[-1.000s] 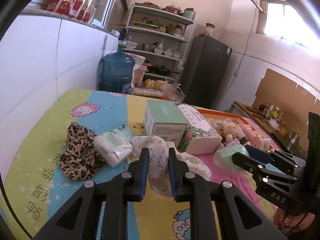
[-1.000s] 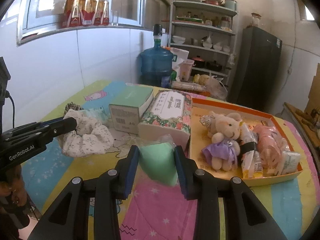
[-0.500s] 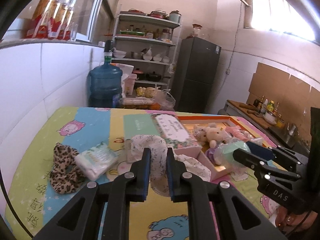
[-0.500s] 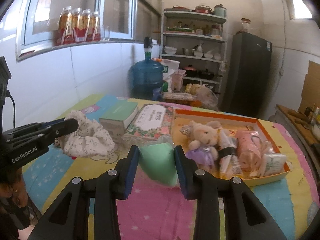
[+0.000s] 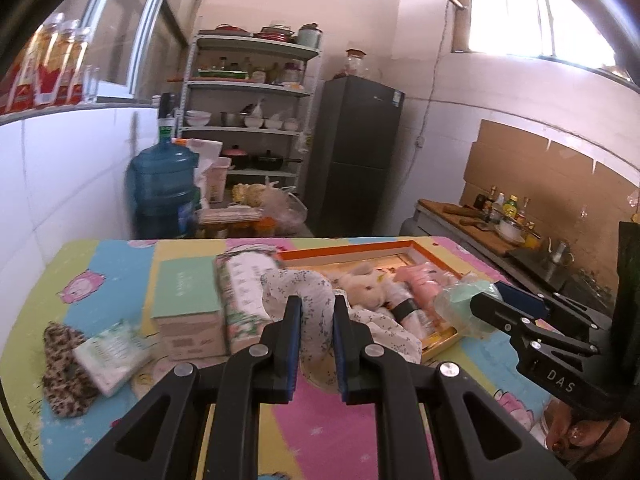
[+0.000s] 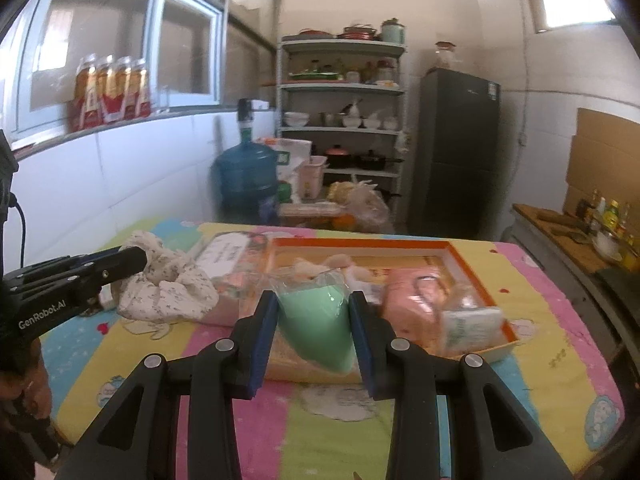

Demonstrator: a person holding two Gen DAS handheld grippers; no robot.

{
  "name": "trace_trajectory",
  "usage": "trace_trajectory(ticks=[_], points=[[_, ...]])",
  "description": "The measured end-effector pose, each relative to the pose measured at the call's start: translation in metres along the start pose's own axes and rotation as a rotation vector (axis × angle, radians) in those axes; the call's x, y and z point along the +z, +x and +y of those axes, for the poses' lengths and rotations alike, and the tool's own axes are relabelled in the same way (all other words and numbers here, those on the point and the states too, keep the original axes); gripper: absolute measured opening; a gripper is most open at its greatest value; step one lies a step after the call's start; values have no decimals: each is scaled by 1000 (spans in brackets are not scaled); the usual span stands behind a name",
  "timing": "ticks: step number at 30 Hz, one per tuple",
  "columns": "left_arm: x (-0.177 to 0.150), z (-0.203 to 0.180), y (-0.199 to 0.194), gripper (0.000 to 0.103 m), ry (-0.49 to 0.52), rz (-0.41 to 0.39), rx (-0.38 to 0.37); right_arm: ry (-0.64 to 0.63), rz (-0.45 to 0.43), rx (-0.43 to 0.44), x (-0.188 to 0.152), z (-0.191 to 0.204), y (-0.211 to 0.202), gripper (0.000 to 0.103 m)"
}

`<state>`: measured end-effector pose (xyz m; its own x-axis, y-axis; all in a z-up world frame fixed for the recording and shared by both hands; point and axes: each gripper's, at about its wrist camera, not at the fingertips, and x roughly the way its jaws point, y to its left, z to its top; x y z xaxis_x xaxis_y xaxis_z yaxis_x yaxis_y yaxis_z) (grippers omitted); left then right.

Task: Organize soft objects
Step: 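Lift and carry the floral scrunchie and green sponge over the box with both tools, then lower and release the scrunchie and sponge into the box with both tools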

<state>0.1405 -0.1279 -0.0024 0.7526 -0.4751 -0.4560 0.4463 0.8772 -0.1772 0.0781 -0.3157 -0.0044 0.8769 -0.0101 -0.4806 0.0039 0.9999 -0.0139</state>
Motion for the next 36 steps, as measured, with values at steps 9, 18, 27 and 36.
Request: trace_trajectory(ticks=[9,18,27,36], points=[[13,-40,30,15,36,-6,-42,52,-12,-57,0,-51,1,38],[17,-72,69,15,50,17,-69,85,-4,-79,-1,-92,15,38],[18,-89,105,15,53,46,-70,115,15,-82,3,-127,43,38],[11,-92,139,15,54,92,-61,106,28,-38,15,-132,79,38]])
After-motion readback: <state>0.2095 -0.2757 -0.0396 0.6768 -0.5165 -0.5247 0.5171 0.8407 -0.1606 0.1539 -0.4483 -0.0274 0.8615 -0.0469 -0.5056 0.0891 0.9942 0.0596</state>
